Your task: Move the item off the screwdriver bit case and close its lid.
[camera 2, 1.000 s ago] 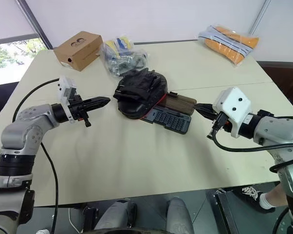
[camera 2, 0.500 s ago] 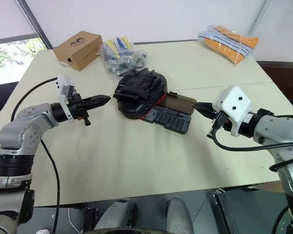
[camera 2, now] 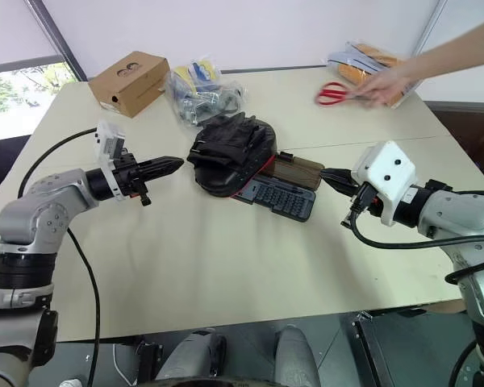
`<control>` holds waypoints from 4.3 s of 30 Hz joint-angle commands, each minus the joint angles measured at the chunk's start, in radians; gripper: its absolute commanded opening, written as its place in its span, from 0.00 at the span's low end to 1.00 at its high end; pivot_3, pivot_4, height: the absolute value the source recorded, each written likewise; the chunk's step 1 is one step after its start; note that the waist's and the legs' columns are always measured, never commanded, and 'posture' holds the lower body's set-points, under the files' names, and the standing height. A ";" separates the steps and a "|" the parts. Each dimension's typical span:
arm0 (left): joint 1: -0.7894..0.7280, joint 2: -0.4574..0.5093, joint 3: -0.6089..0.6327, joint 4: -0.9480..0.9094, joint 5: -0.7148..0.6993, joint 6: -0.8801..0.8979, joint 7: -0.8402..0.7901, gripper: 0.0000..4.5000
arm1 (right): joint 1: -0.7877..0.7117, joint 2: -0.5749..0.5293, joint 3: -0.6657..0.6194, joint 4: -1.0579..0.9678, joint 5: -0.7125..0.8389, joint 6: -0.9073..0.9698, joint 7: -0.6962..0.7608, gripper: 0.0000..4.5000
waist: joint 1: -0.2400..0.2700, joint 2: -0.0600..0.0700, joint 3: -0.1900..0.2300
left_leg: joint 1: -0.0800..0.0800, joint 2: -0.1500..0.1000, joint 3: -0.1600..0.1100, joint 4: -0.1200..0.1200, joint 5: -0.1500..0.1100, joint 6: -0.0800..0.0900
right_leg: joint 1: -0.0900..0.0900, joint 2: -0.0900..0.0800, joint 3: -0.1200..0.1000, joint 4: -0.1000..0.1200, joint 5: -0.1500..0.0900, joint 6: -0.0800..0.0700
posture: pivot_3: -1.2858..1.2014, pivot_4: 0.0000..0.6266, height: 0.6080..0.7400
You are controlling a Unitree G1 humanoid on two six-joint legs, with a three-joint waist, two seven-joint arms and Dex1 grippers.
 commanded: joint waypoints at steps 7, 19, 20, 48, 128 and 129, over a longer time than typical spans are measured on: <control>-0.036 0.008 0.021 -0.010 -0.002 -0.008 -0.003 0.00 | -0.027 0.008 -0.004 -0.032 0.008 -0.005 -0.015 0.01 | 0.000 0.000 0.000 | 0.000 0.000 0.000 0.000 0.000 0.000 | 0.000 0.000 0.000 0.000 0.000 0.000 | 0.52 0.24 1.00; -0.114 0.030 -0.086 0.047 0.111 -0.106 -0.109 1.00 | -0.032 0.018 0.006 -0.049 0.009 -0.002 -0.032 0.00 | 0.000 0.000 0.000 | -0.001 0.000 0.000 0.001 0.000 0.000 | 0.000 0.000 0.000 0.000 0.000 0.000 | 0.52 0.24 1.00; -0.117 0.029 -0.098 0.057 0.131 -0.130 -0.115 1.00 | -0.031 0.019 0.007 -0.051 0.009 -0.001 -0.034 0.00 | 0.000 0.000 0.000 | -0.001 0.000 0.000 0.001 0.000 0.000 | 0.000 0.000 0.000 0.000 0.000 0.000 | 0.52 0.24 1.00; -0.342 -0.252 -0.213 0.775 0.612 -0.970 0.172 1.00 | 0.004 0.068 0.023 -0.135 -0.006 0.027 -0.125 0.00 | 0.003 -0.001 0.001 | -0.016 -0.002 0.003 0.011 0.000 0.000 | -0.013 0.000 -0.001 0.006 0.002 0.002 | 0.52 0.24 1.00; -0.116 -0.069 0.136 0.164 0.666 -0.614 0.776 0.01 | -0.149 0.184 0.245 -0.001 -0.061 -0.063 -0.093 0.00 | -0.029 -0.002 0.000 | -0.016 -0.002 0.001 0.012 0.000 0.000 | -0.018 -0.001 0.001 0.014 0.002 0.002 | 0.52 0.24 1.00; -0.081 -0.053 0.159 0.143 0.669 -0.595 0.789 0.01 | -0.157 0.190 0.255 0.011 -0.064 -0.071 -0.086 0.00 | -0.030 -0.002 0.000 | -0.016 -0.001 0.001 0.011 0.000 0.000 | -0.019 -0.001 0.001 0.014 0.002 0.002 | 0.52 0.24 1.00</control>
